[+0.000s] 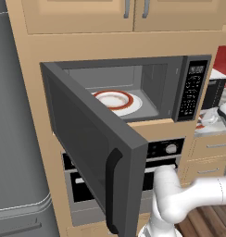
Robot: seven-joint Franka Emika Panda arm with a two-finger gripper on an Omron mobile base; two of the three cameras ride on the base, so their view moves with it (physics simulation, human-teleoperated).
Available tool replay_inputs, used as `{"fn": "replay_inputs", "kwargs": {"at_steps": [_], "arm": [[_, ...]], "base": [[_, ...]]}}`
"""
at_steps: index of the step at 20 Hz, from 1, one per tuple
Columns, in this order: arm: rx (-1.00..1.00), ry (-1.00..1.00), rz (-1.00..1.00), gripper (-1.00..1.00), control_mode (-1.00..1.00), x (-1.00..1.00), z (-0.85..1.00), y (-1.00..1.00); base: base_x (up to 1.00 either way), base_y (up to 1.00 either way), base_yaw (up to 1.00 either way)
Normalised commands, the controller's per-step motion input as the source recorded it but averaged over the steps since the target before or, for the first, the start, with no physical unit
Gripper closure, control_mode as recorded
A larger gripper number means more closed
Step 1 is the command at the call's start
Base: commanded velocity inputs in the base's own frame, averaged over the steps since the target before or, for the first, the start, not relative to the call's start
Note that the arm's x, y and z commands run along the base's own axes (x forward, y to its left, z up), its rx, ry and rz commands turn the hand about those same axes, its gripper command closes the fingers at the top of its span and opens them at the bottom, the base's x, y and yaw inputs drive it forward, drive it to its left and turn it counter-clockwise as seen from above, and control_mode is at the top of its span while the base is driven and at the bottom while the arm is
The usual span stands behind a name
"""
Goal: Pick the fish from the counter and place it in the microwave. Then turn on the microwave.
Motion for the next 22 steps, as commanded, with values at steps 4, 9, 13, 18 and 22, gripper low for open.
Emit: {"fn": "replay_inputs", "kwargs": {"at_steps": [4, 9, 13, 18, 22], "arm": [[-0.02, 0.02, 0.00, -1.00, -1.00, 0.20, -0.10, -0.11], [-0.03, 0.02, 0.00, -1.00, -1.00, 0.16, -0.10, -0.13], [-0.01, 0.01, 0.00, -1.00, -1.00, 0.10, -0.13, -0.12], [0.00, 0.00, 0.00, -1.00, -1.00, 0.10, -0.13, -0.07], [0.00, 0.00, 0.00, -1.00, -1.00, 0.13, -0.09, -0.01]], "base": [[0.00, 0.00, 0.00], [0.00, 0.00, 0.00], [0.00, 0.00, 0.00], [0.00, 0.00, 0.00], [0.00, 0.00, 0.00]]}}
